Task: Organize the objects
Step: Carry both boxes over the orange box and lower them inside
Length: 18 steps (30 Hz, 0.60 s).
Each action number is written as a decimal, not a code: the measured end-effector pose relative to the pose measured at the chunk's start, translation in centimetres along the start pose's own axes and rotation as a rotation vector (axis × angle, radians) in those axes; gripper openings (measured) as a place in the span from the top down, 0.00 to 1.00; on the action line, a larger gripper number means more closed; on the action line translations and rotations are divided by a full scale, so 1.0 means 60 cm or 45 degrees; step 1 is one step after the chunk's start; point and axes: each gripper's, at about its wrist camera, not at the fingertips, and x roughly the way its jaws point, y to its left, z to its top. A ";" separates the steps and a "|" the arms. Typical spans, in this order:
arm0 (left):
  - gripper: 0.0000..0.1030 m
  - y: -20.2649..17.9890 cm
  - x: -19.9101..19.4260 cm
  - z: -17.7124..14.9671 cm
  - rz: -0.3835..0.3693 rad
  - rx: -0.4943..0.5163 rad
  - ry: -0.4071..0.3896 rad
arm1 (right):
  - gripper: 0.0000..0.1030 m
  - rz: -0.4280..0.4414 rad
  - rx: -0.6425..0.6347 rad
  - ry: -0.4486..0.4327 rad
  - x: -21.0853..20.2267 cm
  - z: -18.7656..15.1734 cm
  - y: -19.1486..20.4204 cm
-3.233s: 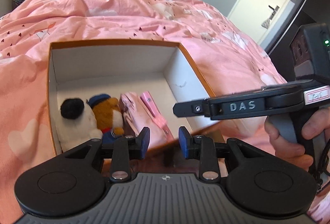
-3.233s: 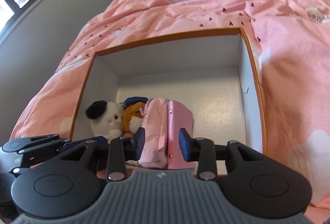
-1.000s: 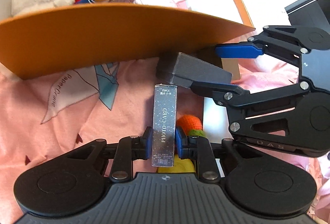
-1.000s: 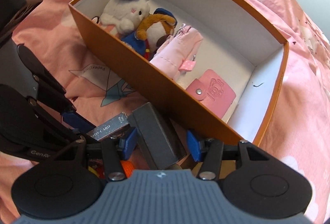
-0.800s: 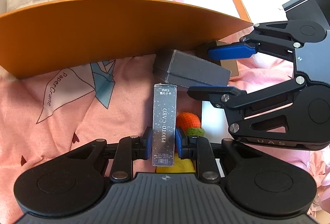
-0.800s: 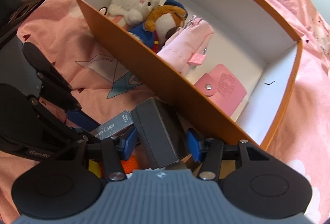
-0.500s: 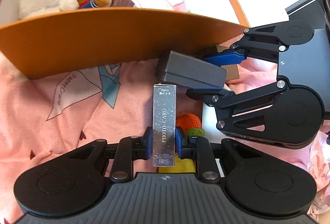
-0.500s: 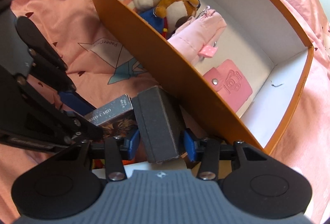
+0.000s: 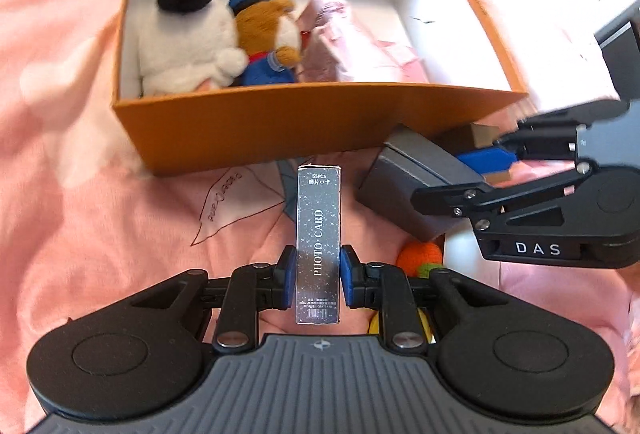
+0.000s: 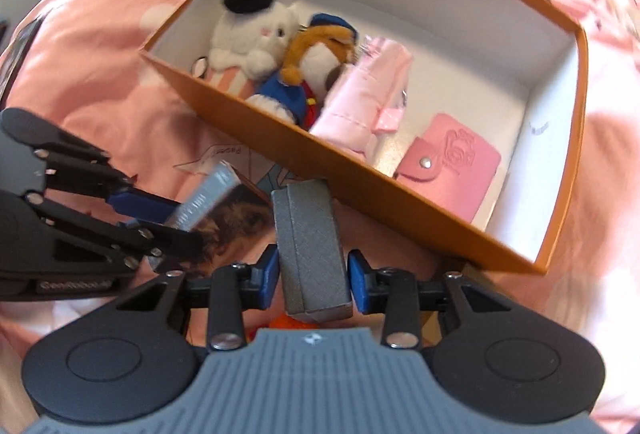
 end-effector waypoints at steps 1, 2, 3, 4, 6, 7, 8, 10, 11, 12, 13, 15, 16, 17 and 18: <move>0.76 -0.026 0.019 0.012 -0.016 -0.018 0.010 | 0.62 0.001 0.020 0.003 0.005 0.001 -0.001; 0.75 -0.043 0.023 0.027 -0.036 -0.044 0.021 | 0.62 0.001 0.036 0.003 0.007 0.002 -0.002; 0.75 -0.067 0.020 0.025 -0.054 -0.072 0.032 | 0.62 0.005 0.048 0.002 0.008 0.004 -0.004; 0.75 -0.070 0.024 0.023 -0.070 -0.089 0.041 | 0.62 0.010 0.060 0.004 0.009 0.005 -0.006; 0.75 -0.066 0.029 0.021 -0.089 -0.110 0.044 | 0.61 0.023 0.077 0.007 0.010 0.008 -0.010; 0.75 -0.066 0.028 0.021 -0.093 -0.112 0.037 | 0.61 0.028 0.082 0.005 0.010 0.009 -0.011; 0.75 -0.067 0.027 0.022 -0.100 -0.112 0.032 | 0.61 0.036 0.086 0.008 0.013 0.010 -0.013; 0.75 -0.069 0.022 0.022 -0.114 -0.111 0.020 | 0.60 0.044 0.095 0.010 0.016 0.012 -0.016; 0.75 -0.072 0.020 0.023 -0.114 -0.106 0.017 | 0.56 0.040 0.094 0.008 0.017 0.014 -0.017; 0.75 -0.074 0.019 0.023 -0.113 -0.099 0.014 | 0.53 0.032 0.086 0.007 0.019 0.017 -0.017; 0.75 -0.077 0.019 0.023 -0.109 -0.096 0.012 | 0.52 0.025 0.077 0.008 0.021 0.019 -0.015; 0.75 -0.080 0.021 0.023 -0.095 -0.089 0.014 | 0.52 0.024 0.061 0.008 0.020 0.024 -0.014; 0.75 -0.082 0.023 0.022 -0.085 -0.088 0.016 | 0.52 0.027 0.052 0.008 0.019 0.025 -0.013; 0.75 -0.083 0.025 0.022 -0.077 -0.086 0.018 | 0.53 0.028 0.040 0.008 0.018 0.026 -0.012; 0.75 -0.084 0.027 0.021 -0.072 -0.084 0.019 | 0.53 0.025 0.027 0.010 0.017 0.026 -0.010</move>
